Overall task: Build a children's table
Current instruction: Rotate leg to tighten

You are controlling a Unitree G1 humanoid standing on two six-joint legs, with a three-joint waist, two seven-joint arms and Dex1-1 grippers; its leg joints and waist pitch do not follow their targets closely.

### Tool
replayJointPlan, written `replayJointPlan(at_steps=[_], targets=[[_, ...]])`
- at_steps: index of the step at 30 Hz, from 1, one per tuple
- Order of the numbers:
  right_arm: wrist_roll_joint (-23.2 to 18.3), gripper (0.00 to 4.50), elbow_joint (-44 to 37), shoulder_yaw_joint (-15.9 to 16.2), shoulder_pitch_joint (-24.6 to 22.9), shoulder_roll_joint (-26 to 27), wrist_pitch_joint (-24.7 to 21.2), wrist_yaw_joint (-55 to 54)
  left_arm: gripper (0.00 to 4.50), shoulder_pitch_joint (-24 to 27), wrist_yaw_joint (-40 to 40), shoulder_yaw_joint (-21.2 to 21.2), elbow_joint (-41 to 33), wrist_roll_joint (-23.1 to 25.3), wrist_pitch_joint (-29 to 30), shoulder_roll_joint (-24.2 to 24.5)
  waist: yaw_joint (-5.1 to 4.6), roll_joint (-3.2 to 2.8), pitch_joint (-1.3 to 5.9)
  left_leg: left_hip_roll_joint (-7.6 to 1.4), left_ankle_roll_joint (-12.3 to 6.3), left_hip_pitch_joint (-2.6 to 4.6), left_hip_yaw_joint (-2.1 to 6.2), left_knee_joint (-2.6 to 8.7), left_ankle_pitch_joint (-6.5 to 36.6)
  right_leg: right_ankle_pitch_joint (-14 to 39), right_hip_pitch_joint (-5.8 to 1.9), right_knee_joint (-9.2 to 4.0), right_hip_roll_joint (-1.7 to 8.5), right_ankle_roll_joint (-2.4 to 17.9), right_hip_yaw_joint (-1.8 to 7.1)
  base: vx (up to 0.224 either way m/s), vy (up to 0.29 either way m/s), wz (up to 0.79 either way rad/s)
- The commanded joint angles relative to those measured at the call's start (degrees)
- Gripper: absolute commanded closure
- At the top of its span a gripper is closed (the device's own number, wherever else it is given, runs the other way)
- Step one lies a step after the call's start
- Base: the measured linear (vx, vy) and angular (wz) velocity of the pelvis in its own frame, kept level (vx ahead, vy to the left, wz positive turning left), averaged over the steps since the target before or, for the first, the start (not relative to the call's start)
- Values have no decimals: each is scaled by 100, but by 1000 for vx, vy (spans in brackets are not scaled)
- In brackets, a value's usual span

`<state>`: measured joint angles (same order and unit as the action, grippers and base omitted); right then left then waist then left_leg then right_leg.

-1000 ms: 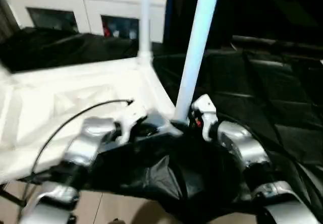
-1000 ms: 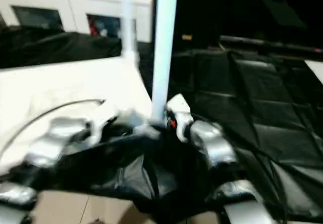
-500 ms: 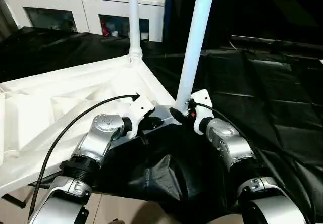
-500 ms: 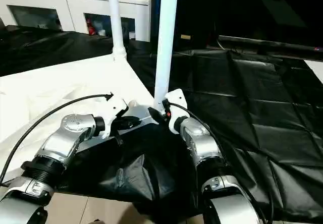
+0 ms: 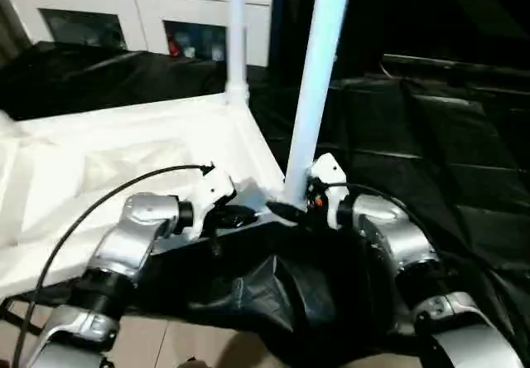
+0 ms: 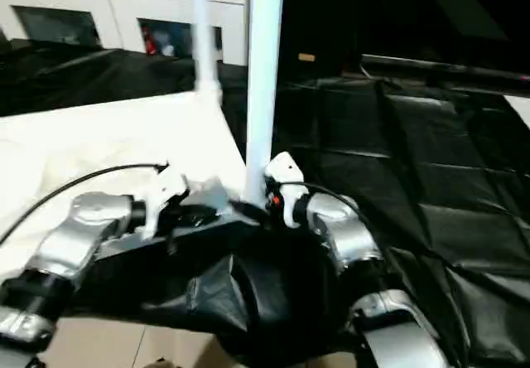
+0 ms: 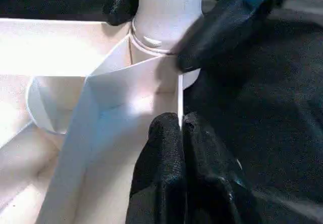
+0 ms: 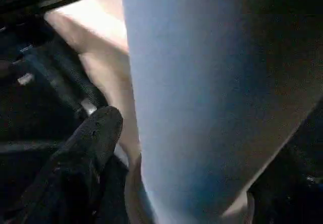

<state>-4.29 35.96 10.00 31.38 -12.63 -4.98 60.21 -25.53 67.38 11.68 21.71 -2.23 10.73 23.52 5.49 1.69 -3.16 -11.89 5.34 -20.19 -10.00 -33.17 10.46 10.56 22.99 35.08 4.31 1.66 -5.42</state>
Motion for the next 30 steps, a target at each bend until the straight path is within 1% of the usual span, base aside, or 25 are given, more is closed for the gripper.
replayJointPlan(at_steps=[1,2,3,4,5,7,8,10,15,16,17,18,21,23,24,26,27,29,30], targets=[[-85,80,-186,281,-121,-125,-115,647,450,-48,341,71,-359,-326,-139,-8,19,-33,367,-194,-301,5,20,377,1060,1024,-334,-378,423,1180,340,0,0,0],[-86,80,-188,283,-123,-129,-117,655,450,-48,343,71,-360,-326,-138,-6,21,1,366,-194,-318,13,13,375,1053,1038,-328,-391,418,1175,340,0,0,0],[-108,80,-233,316,-150,-195,-146,806,450,-44,385,63,-380,-339,-128,21,41,-19,361,-190,-321,17,15,370,1040,1103,-322,-391,421,1164,342,0,0,0],[-133,80,-267,338,-174,-259,-188,937,450,-47,436,53,-389,-344,-139,59,47,-17,360,-191,-320,14,12,369,1032,1122,-319,-395,424,1153,346,0,0,0],[-154,93,-305,347,-194,-306,-234,1039,450,-43,483,37,-405,-351,-142,89,59,-3,355,-196,-308,21,18,378,1038,1222,-314,-404,433,1134,343,0,0,0],[-167,112,-314,329,-198,-342,-255,1110,450,-46,534,14,-428,-367,-122,118,78,-9,357,-196,-278,31,17,375,1059,1276,-302,-410,430,1116,344,0,0,0],[-170,115,-312,318,-195,-350,-256,1122,450,-49,542,12,-438,-371,-107,119,81,-5,360,-195,-272,30,17,375,1037,1248,-305,-406,430,1118,346,0,0,0],[-224,135,-363,315,-205,-372,-323,1178,450,-26,589,40,-482,-412,-73,143,103,1,373,-194,-272,29,18,367,947,1109,-314,-382,431,1148,345,0,0,0],[-316,178,-552,385,-277,-408,-515,1365,450,114,811,127,-674,-512,72,216,104,17,383,-195,-332,14,10,353,807,819,-322,-345,419,1211,339,0,0,0],[-304,178,-564,408,-280,-410,-522,1398,450,121,827,128,-674,-506,67,217,106,9,381,-193,-337,12,12,353,811,836,-321,-344,419,1216,336,0,0,0],[-301,187,-579,427,-287,-415,-536,1422,450,126,838,126,-664,-502,74,223,97,19,376,-192,-328,20,9,356,841,939,-313,-360,418,1202,334,0,0,0],[-302,191,-588,436,-291,-418,-546,1434,450,129,845,125,-660,-500,81,227,97,16,371,-190,-318,17,9,358,853,983,-313,-366,420,1189,336,0,0,0],[-310,199,-638,483,-311,-453,-581,1486,450,132,861,115,-627,-487,78,244,94,25,371,-185,-267,25,13,361,922,1187,-315,-388,425,1095,341,0,0,0],[-329,199,-671,493,-327,-465,-626,1507,450,122,830,124,-598,-473,66,244,96,25,373,-185,-267,23,15,361,900,1170,-316,-385,422,1088,342,0,0,0],[-328,200,-692,496,-341,-464,-642,1508,450,119,800,125,-592,-471,65,244,100,10,375,-184,-266,21,17,359,881,1131,-318,-379,420,1092,342,0,0,0],[-326,201,-707,496,-357,-463,-648,1506,450,111,746,124,-587,-459,66,229,97,21,380,-183,-271,20,15,355,856,1050,-318,-373,419,1113,341,0,0,0],[-285,201,-658,445,-387,-382,-603,1294,450,28,415,77,-469,-361,80,98,100,-6,382,-186,-265,17,18,355,858,993,-313,-366,418,1134,340,0,0,0],[-250,201,-563,353,-392,-251,-544,958,450,-70,45,30,-324,-242,102,-58,103,11,378,-183,-255,34,14,354,883,1000,-308,-379,416,1142,341,0,0,0],[-203,201,-431,250,-366,-87,-528,525,450,-151,-272,11,-217,-137,146,-201,102,11,369,-177,-234,34,15,361,926,1094,-304,-396,422,1127,345,0,0,0]])
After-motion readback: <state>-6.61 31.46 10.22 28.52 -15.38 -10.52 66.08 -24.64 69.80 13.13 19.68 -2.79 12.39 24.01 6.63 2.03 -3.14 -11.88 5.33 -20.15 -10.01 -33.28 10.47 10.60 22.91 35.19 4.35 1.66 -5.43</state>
